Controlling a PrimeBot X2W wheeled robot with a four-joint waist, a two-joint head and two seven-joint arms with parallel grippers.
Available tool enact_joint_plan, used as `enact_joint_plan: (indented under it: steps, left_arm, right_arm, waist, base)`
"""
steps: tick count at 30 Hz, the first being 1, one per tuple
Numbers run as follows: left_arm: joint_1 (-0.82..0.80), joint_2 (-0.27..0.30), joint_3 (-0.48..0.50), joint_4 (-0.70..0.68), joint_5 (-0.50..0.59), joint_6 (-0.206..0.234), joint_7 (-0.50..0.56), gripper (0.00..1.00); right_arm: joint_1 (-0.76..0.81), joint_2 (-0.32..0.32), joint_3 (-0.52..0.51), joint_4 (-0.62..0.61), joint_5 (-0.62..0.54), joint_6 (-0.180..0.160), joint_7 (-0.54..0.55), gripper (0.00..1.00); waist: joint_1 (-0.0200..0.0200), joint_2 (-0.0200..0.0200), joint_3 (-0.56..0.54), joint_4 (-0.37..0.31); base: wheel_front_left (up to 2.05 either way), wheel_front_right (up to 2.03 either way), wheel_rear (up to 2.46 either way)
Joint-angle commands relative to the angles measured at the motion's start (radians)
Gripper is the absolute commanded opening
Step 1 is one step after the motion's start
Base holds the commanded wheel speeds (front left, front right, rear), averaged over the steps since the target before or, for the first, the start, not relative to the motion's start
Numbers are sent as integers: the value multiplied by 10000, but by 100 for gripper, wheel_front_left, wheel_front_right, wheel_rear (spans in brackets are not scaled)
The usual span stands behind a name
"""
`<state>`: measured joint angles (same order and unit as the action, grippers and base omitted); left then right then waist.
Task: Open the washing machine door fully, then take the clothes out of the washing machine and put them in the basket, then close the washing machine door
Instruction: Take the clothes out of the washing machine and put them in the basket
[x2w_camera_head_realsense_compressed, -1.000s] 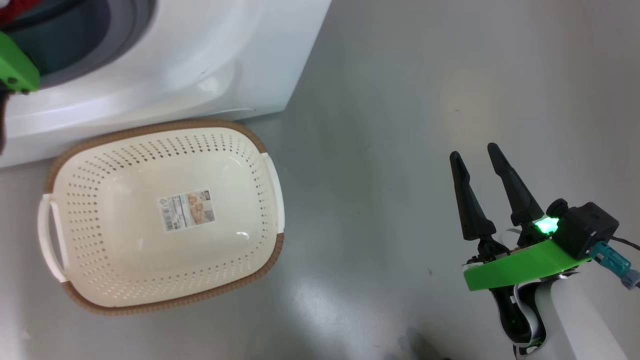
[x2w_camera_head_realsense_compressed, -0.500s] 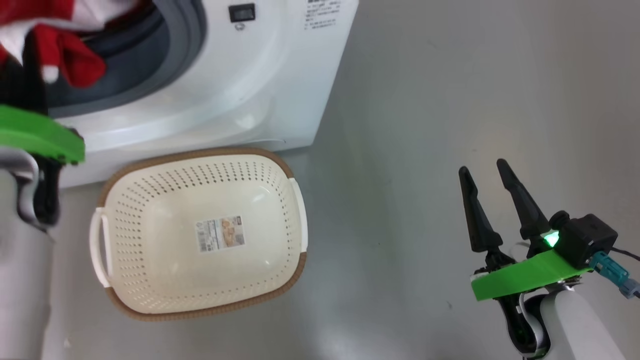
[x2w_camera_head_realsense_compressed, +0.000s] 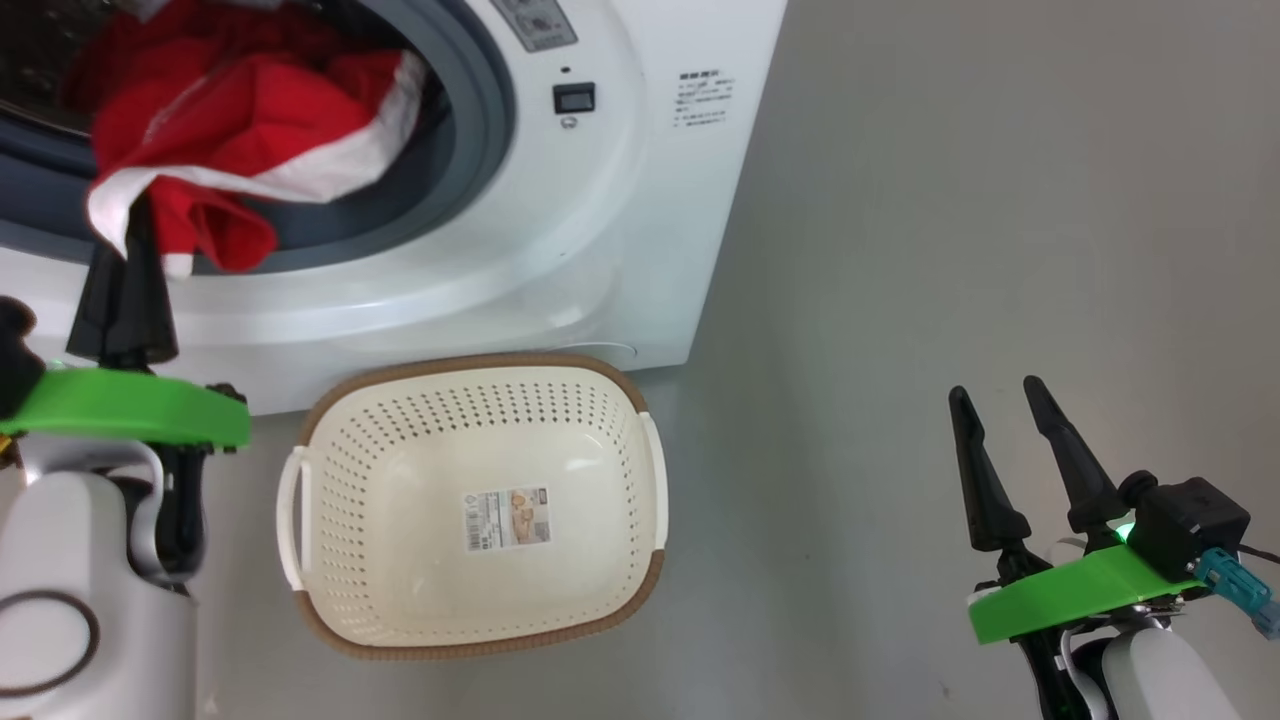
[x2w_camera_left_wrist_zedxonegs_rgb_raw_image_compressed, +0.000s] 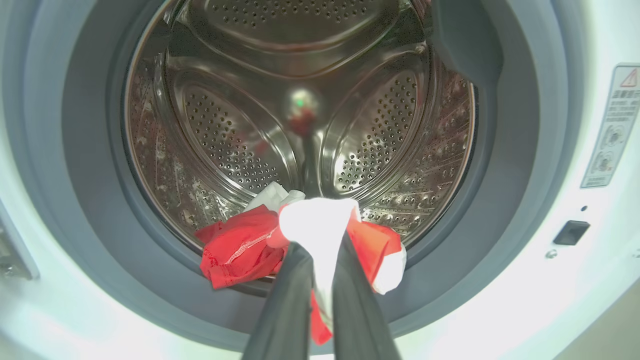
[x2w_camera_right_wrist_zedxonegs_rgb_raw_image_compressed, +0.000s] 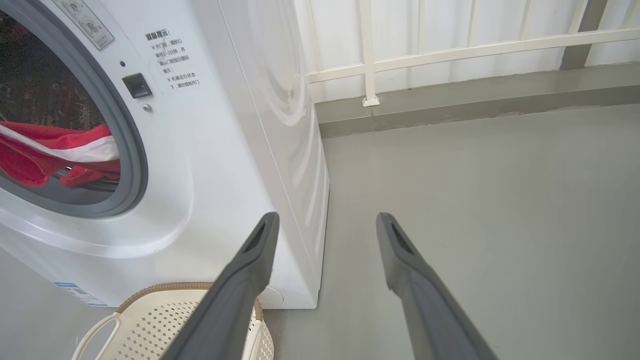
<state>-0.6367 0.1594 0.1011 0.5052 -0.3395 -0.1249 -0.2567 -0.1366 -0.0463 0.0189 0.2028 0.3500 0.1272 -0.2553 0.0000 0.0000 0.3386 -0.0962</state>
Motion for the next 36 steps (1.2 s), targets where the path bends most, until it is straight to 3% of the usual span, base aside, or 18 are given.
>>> enact_joint_plan:
  steps: [1,16,22,29,36]
  left_arm:
    - [227,310,332,-560,70,-52,-51,0]
    - [1812,-50,714,-4422,93,-56,-51,0]
    - [2229,-199,625,-5159,269,-57,-51,0]
    - [2647,-376,73,-4821,393,-57,-51,0]
    - [2842,-424,-415,-3460,467,-57,-51,0]
  right_arm:
    - [127,-39,163,-193,-128,35,-65,100]
    - [265,-39,-20,-273,-153,35,-65,100]
    - [249,-39,-34,-295,-128,35,-65,100]
    - [116,-39,28,-321,-89,35,-65,100]
    - [-110,-39,111,-383,-26,35,-65,100]
  waist:
    - [0,0,-245,219]
    - [0,0,-368,418]
    - [0,0,-253,441]
    - [0,0,-21,448]
    - [0,0,418,378]
  base:
    - [0,0,0]
    - [0,0,0]
    - [0,0,0]
    - [0,0,0]
    - [0,0,0]
